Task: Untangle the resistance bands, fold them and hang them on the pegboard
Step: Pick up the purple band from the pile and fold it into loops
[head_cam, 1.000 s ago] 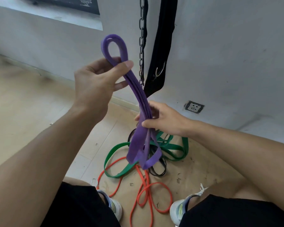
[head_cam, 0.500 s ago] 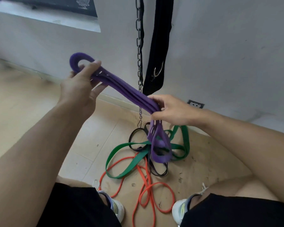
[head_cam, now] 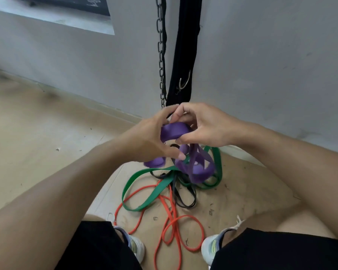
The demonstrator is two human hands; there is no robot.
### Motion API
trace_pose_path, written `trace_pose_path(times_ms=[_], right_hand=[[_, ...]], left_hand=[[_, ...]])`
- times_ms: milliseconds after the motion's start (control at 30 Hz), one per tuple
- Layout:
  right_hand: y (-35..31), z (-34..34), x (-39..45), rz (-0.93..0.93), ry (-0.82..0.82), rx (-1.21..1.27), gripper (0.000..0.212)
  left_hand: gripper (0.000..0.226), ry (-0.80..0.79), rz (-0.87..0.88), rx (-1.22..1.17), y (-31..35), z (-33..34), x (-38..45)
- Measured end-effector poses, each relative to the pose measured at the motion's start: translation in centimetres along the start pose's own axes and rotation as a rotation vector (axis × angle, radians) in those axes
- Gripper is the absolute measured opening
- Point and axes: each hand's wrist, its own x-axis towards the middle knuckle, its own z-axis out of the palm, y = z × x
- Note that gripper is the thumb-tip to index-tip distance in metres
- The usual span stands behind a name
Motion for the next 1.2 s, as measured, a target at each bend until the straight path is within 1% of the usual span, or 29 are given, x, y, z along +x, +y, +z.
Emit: trace_pose_path(times_ms=[67,133,200,233,300,367,433,533,600,700,833,900,1000,1067,1200], right_hand=[[0.0,0.1,-0.2,-0.024,-0.023,-0.04,0.038],[0.0,0.2,-0.2,-0.03,-0.027,-0.122,0.038],[0.0,0.2,-0.2,-0.012,-0.024,-0.174,0.039],[0.0,0.2,-0.2,-0.001,-0.027,-0.172,0.042],[0.3,0.2,-0.2,0.029,-0.048,-0.124,0.05],[0.5,0.3,-0.2,0.036,-0.088,-0.095,0.051],[1.0,0.6,0.0,0.025,-0.112,-0.135,0.045],[1.5,0.9,0.0,0.018,-0.093,-0.2,0.032],[1.7,0.8,0.1,0.018,-0.05,-0.163,0.03],[1.7,0.3,0.2,0.022,-0.02,-0.137,0.034],[1.7,-0.5,0.1,0.021,0.037,-0.165,0.047],[1.7,-0.9,0.1,0.026,0.078,-0.17,0.043],[1.9,-1.7,0.3,0.04,0.05,-0.037,0.036],[2.0,-2.2,0.3,0.047,0.016,0.031,0.038],[2.4,-3.0,0.3,0.022,-0.029,0.028,0.041]], left_hand=[[0.098,0.057,-0.04,0.136,0.3,-0.2,0.3],[0.084,0.076,-0.1,0.25,0.5,-0.7,0.3],[0.053,0.077,-0.134,0.304,0.6,-1.1,0.1],[0.044,0.085,-0.141,0.294,0.7,-1.2,0.0],[0.043,0.073,-0.14,0.24,0.7,-1.3,-0.2],[0.045,0.052,-0.112,0.174,1.0,-1.4,-0.5],[0.038,0.081,-0.091,0.118,1.1,-1.6,-0.7],[0.027,0.196,-0.051,0.083,1.0,-1.9,-0.7],[0.025,0.265,-0.032,0.087,0.8,-2.1,-0.7],[0.028,0.328,-0.009,0.143,0.5,-2.2,-0.7],[0.025,0.369,-0.009,0.195,0.6,-2.1,-0.6],[0.024,0.375,-0.03,0.2,0.7,-2.2,-0.7],[0.022,0.376,-0.04,0.178,0.8,-2.7,-0.7],[0.02,0.38,-0.035,0.168,1.0,-2.9,-0.8],[0.017,0.387,-0.038,0.155,1.0,-3.1,-0.9]])
